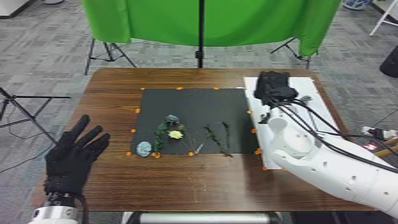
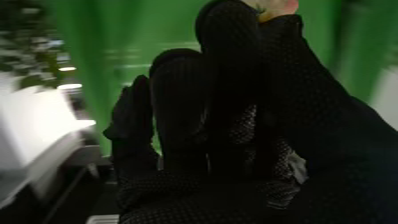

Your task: Arrange flowers

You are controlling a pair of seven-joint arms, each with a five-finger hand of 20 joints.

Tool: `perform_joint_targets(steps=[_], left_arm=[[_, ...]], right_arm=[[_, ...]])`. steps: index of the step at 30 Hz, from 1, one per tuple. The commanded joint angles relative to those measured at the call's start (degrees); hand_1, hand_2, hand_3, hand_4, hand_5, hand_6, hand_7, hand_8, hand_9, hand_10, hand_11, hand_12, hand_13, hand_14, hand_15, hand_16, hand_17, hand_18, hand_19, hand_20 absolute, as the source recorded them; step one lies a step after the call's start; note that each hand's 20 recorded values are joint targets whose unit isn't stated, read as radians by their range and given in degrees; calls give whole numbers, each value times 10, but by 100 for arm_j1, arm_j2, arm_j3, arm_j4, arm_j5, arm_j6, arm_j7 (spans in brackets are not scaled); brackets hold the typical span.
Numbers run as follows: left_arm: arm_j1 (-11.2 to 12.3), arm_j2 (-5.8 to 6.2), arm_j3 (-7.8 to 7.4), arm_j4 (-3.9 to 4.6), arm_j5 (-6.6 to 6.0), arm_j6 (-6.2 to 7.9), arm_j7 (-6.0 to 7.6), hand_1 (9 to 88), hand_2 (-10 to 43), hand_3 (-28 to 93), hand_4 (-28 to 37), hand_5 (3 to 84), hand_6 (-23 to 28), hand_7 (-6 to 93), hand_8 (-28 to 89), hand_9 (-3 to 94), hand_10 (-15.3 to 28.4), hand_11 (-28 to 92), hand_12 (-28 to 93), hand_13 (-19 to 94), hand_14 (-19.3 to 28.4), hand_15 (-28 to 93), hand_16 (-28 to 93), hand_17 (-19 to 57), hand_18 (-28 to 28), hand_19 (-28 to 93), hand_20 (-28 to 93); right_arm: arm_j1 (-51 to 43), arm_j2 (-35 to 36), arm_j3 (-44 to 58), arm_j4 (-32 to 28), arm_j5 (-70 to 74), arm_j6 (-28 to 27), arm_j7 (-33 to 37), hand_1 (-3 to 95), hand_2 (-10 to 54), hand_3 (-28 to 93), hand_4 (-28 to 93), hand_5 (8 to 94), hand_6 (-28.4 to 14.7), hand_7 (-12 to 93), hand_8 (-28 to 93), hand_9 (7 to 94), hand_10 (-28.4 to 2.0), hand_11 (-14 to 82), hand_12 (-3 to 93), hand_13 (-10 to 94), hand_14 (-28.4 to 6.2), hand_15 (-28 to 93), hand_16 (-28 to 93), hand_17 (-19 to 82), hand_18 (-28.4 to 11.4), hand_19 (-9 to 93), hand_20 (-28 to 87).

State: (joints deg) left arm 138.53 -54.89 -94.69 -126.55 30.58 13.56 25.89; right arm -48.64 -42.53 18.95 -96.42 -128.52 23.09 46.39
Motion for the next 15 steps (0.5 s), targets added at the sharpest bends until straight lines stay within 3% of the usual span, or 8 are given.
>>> perform_joint_targets(steps=[1,2,6,12,15], left_arm=[[71,-26,-1,9,8,0,-68,175,71,761,-283,309,51,115,-105,291,180,179,98,211,270,412,-77,-87,284,564,72],[94,23,21,-2,-30,40,-13,175,71,761,-283,309,51,115,-105,291,180,179,98,211,270,412,-77,-87,284,564,72],[87,35,17,7,-10,20,-23,176,70,762,-283,309,51,115,-105,291,180,178,97,211,270,412,-77,-88,284,564,72],[25,-87,-41,24,73,-76,-213,177,70,763,-283,309,51,114,-105,292,180,179,97,211,270,413,-78,-88,284,564,72],[24,-88,-60,23,78,-49,-233,179,69,763,-283,309,51,115,-105,291,180,180,97,211,270,412,-78,-88,284,564,72]], right_arm=[[-184,-602,-178,-651,-5,-390,-624,521,-95,704,-283,870,35,153,9,908,-71,286,295,716,-59,716,209,230,-222,824,473],[-201,-658,-226,-671,40,-461,-679,521,-95,705,-283,869,35,152,8,907,-71,289,293,713,-60,719,210,227,-222,822,473],[-129,-908,-649,-549,-152,-431,-633,519,-95,702,-283,868,37,151,8,903,-73,298,289,707,-62,725,209,223,-222,819,475],[-191,-1114,-762,-322,-207,-646,-511,518,-95,699,-283,862,38,147,3,896,-72,305,286,704,-64,727,205,223,-223,818,477],[-269,-1065,-724,-393,-145,-748,-524,516,-95,699,-283,851,41,143,0,888,-74,303,288,700,-65,727,204,220,-223,816,477]])
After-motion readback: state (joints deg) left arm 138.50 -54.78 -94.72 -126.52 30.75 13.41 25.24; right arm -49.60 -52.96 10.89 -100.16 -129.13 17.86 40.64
